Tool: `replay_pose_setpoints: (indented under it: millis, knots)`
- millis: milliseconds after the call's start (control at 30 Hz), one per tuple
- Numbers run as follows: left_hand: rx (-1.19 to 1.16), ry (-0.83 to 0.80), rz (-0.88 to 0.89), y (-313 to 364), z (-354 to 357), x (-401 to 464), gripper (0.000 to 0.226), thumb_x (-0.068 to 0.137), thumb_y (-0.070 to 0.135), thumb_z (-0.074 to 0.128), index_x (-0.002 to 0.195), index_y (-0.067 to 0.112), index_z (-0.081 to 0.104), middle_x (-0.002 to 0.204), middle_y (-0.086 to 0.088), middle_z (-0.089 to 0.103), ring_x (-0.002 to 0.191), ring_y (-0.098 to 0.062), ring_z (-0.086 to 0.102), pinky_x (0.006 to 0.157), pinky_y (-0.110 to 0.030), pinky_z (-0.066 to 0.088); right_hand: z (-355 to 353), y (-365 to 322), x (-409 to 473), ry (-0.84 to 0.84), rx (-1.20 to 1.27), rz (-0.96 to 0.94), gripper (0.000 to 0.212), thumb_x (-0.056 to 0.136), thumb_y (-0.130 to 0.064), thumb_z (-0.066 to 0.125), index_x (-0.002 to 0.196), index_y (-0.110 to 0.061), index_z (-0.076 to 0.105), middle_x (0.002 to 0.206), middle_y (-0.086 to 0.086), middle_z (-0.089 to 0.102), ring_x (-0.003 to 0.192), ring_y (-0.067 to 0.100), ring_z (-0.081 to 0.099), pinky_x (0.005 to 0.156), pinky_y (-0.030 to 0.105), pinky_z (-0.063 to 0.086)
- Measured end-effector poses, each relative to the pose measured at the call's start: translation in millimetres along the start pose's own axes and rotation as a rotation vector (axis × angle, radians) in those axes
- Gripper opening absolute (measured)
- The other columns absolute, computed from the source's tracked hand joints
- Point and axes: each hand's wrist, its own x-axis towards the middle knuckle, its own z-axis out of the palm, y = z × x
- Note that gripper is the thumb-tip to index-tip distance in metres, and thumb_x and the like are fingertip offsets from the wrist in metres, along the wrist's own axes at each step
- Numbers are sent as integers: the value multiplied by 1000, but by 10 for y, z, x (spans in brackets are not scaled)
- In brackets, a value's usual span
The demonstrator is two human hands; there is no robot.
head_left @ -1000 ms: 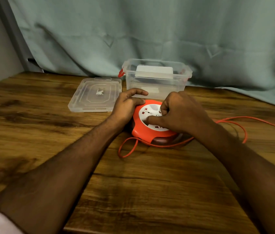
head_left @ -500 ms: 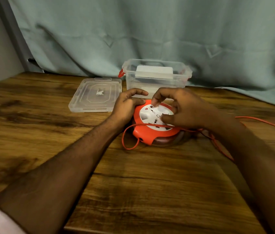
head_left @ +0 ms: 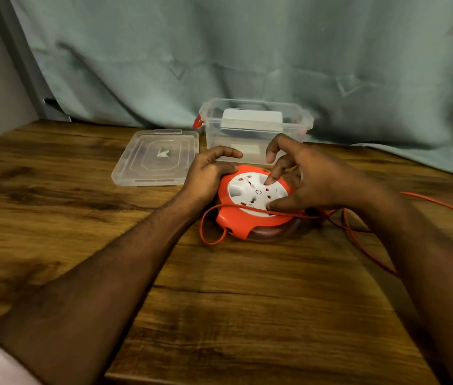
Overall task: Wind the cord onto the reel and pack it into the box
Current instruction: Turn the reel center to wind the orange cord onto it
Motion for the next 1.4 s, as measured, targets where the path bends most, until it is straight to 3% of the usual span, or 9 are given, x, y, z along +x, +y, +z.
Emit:
replay_pose_setpoints:
  millis: [200,400,500,600,833,1067,1200,1333,1400]
  knots:
    - [-22,7,-10,4,-3,12,36,76,5,61,110,2,71,102,-37,69,76,-34,64,67,-36,52,67,-109,23,25,-34,48,47,55,-54,90,80,-28,60,78,-9,71,75,12,66,69,45,60]
    - [-15,-2,-9,-14,-29,27,31,83,-3,58,112,4,70,99,-33,71,77,-36,67,68,-37,55,96,-217,40,26,-17,163,49,54,-55,91,78,-21,64,77,-6,71,82,17,66,70,45,61]
    - [-19,4,-12,0,-35,25,30,85,-5,58,110,6,70,103,-32,70,79,-37,68,65,-35,56,118,-232,76,56,-27,225,54,49,-61,88,72,-21,60,73,-4,68,78,16,62,55,35,46]
    - [-25,6,-4,-1,-33,33,29,86,-5,58,109,7,69,108,-31,70,81,-37,69,64,-35,57,144,-256,95,70,-26,279,56,51,-65,88,67,-21,58,67,-3,62,72,16,60,54,30,38]
    - [-72,10,-22,-23,-3,28,30,79,-5,57,106,1,69,85,-30,69,72,-35,66,66,-37,54,291,-246,170,134,14,365,84,40,-87,77,85,-17,72,75,0,70,79,19,70,62,35,53]
    - [-55,28,-28,-1,-13,21,26,82,-6,57,104,0,69,98,-40,68,78,-39,67,75,-52,56,394,-288,210,209,2,401,90,39,-96,63,85,-19,72,76,-2,69,79,18,68,65,34,53]
    - [-55,19,-32,-6,-17,25,32,76,2,60,106,2,70,96,-36,70,78,-39,68,74,-49,56,355,-318,189,171,8,279,59,66,-79,73,75,-20,71,70,-4,68,73,15,67,66,32,54]
    - [-42,18,-45,-24,-31,40,39,69,9,60,106,5,71,95,-38,69,78,-45,68,76,-55,55,121,-289,77,66,19,2,17,80,-31,83,85,-26,67,70,-13,66,59,1,58,56,21,41]
    - [-21,14,-49,-25,-32,45,39,69,10,61,106,7,70,96,-37,70,81,-52,68,76,-58,56,13,-216,10,-45,60,-51,38,77,-9,84,106,-27,66,73,-30,67,59,-11,59,48,10,39]
